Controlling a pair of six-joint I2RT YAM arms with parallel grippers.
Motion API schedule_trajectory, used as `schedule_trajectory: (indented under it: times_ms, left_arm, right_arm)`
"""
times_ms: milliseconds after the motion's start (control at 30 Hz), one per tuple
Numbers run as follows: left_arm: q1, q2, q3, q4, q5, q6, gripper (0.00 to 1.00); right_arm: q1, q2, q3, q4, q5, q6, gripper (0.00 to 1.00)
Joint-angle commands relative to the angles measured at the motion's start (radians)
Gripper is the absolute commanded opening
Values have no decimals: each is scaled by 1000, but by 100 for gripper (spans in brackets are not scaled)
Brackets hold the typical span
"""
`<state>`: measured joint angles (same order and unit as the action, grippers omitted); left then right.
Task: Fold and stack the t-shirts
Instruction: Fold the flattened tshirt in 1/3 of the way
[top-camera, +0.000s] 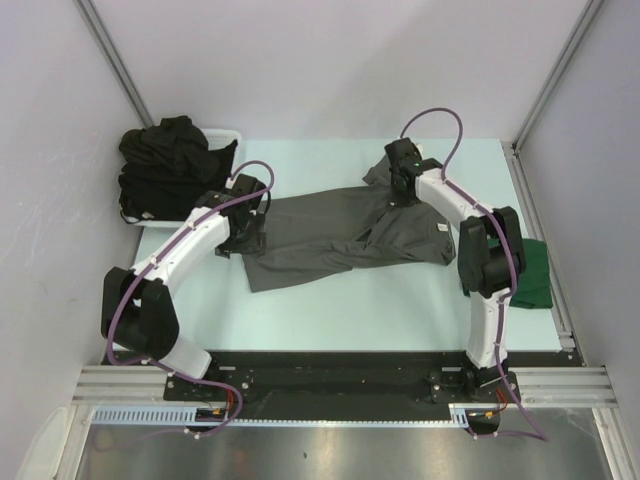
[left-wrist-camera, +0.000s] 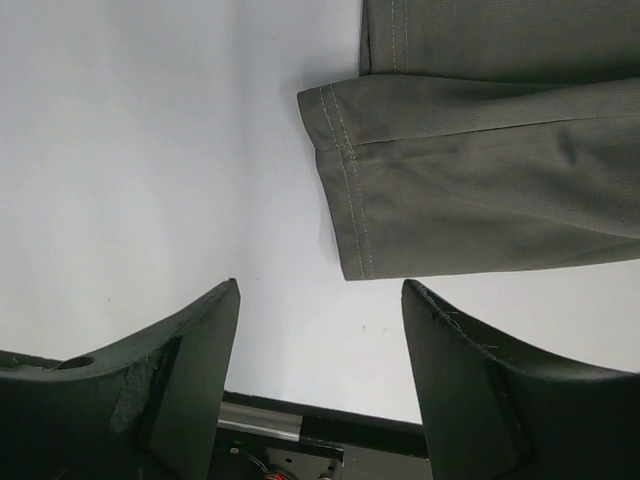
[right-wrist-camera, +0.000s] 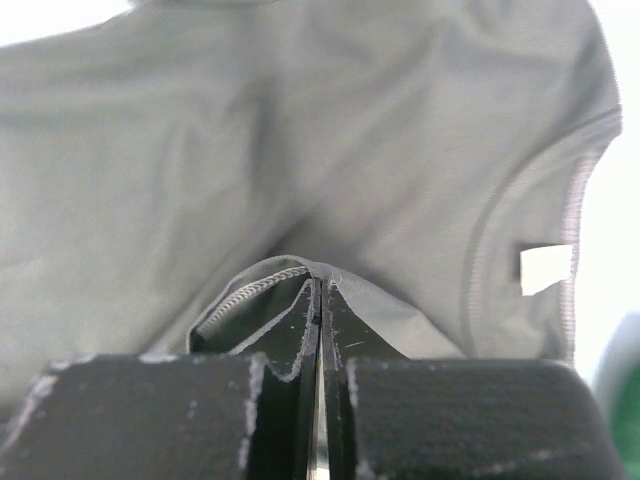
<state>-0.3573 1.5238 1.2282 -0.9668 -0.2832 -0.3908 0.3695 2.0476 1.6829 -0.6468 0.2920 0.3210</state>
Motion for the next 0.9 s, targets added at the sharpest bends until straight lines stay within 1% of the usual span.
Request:
schedule_trajectory:
  times_ms: [0, 367, 867]
  left_arm:
    - [4, -11, 20, 16, 15, 20, 71]
    - [4, 2, 33, 16, 21, 35, 71]
    - [0, 7, 25, 16, 27, 30, 71]
  right_arm:
    - [-44, -61, -9, -10, 39, -22, 0]
    - [-153, -92, -41, -8, 64, -53, 0]
    - [-208, -96, -43, 9, 84, -92, 0]
